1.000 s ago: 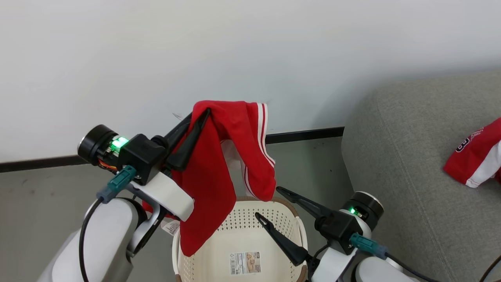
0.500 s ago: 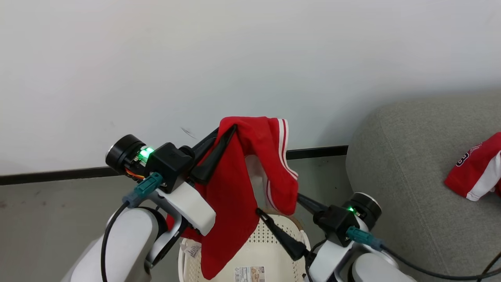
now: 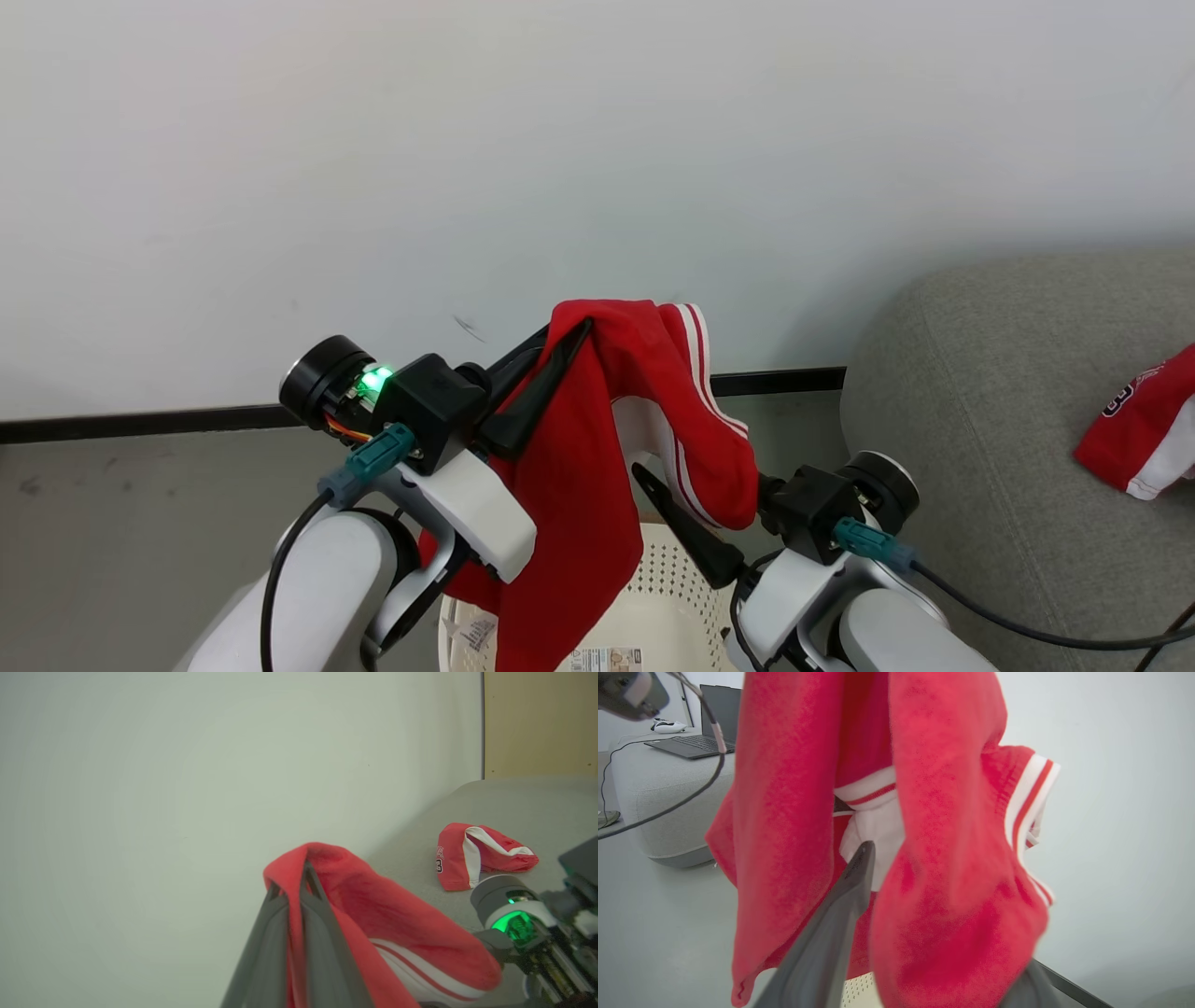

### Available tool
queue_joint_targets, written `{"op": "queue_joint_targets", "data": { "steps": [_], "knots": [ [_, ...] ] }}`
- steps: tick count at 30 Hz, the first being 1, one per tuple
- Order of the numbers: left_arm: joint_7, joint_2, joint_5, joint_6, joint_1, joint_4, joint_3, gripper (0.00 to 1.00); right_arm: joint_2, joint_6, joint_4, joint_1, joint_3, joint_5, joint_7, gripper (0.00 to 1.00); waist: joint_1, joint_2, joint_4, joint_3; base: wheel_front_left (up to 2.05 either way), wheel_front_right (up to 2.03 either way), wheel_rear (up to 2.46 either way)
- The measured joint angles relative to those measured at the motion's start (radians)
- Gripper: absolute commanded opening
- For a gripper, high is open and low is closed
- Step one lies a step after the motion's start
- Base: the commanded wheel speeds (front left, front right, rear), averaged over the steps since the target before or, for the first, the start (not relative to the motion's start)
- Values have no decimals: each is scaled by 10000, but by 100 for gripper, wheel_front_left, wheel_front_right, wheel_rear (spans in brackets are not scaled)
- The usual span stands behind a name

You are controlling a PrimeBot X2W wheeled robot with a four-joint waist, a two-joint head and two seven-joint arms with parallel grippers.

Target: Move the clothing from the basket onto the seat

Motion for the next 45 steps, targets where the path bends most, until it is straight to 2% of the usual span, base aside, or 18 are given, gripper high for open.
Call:
{"op": "queue_joint_targets", "data": {
  "steps": [1,2,9,15,22,23,24,26,28,34,45],
  "knots": [
    [2,-8,-2,8,0,-23,-6,0,0,0,0,-8,0,-4,0,35,1,0,15,-7,0,0,0],
    [6,-13,-6,10,3,-35,-8,0,0,0,-10,-18,0,-6,0,0,1,0,30,-14,0,0,0],
    [102,-4,-176,190,462,-23,77,0,0,0,-88,10,-219,8,0,0,0,0,21,-39,0,0,0],
    [69,-42,-468,405,878,146,324,0,-13,0,-644,90,-834,113,0,0,0,0,-130,-55,0,0,0],
    [-77,-291,-809,420,1435,328,198,0,-167,0,-1313,254,-1540,113,0,0,0,0,-372,-81,0,0,0],
    [-94,-303,-857,359,1498,364,119,4,-244,0,-1398,245,-1666,113,0,0,0,0,-413,-86,0,0,0],
    [-100,-318,-901,351,1572,374,73,22,-311,2,-1475,250,-1810,107,0,0,0,1,-454,-90,0,0,0],
    [-105,-341,-945,343,1647,385,25,80,-385,2,-1578,250,-1965,104,0,0,0,0,-496,-95,0,0,0],
    [-151,-430,-1101,255,1724,407,-69,100,-558,4,-1703,249,-2339,67,0,0,0,0,-584,-105,0,0,0],
    [-362,-585,-1149,38,1820,401,-280,100,-1016,8,-2288,272,-3764,-188,0,0,0,1,-862,-131,0,0,0],
    [-546,-941,-1315,-326,1853,359,-932,100,-1271,6,-3354,1260,-5685,-629,0,0,0,1,-1467,-157,0,0,0]
  ]
}}
